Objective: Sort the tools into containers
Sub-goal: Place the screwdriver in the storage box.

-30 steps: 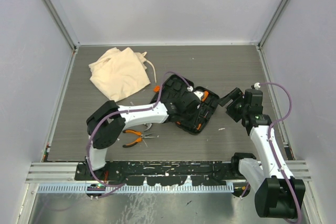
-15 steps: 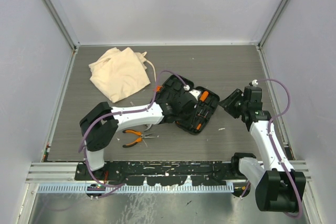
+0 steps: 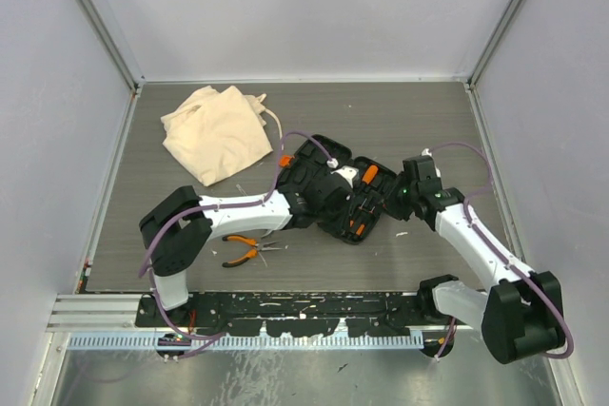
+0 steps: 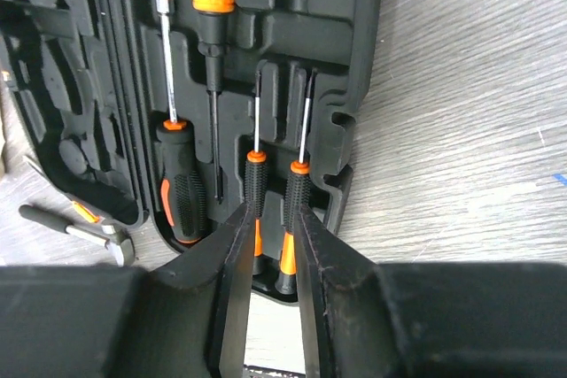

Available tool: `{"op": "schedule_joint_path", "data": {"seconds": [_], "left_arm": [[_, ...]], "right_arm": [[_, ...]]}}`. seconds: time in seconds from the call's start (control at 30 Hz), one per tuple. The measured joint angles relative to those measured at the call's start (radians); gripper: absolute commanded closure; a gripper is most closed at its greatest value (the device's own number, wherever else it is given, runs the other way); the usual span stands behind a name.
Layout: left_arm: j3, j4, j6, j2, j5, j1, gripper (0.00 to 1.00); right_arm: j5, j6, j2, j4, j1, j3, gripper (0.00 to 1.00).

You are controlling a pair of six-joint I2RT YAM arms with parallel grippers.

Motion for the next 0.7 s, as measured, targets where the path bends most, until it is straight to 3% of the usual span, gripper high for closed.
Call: {"op": "schedule_joint_path", "data": {"seconds": [0.7], "left_arm": [[-0.010,0.025,0.000,-0.002,0.000,0.000,0.71]], "right_arm": [[0.063,0.000,0.234,-0.023,0.110,0.078,0.78]]}}
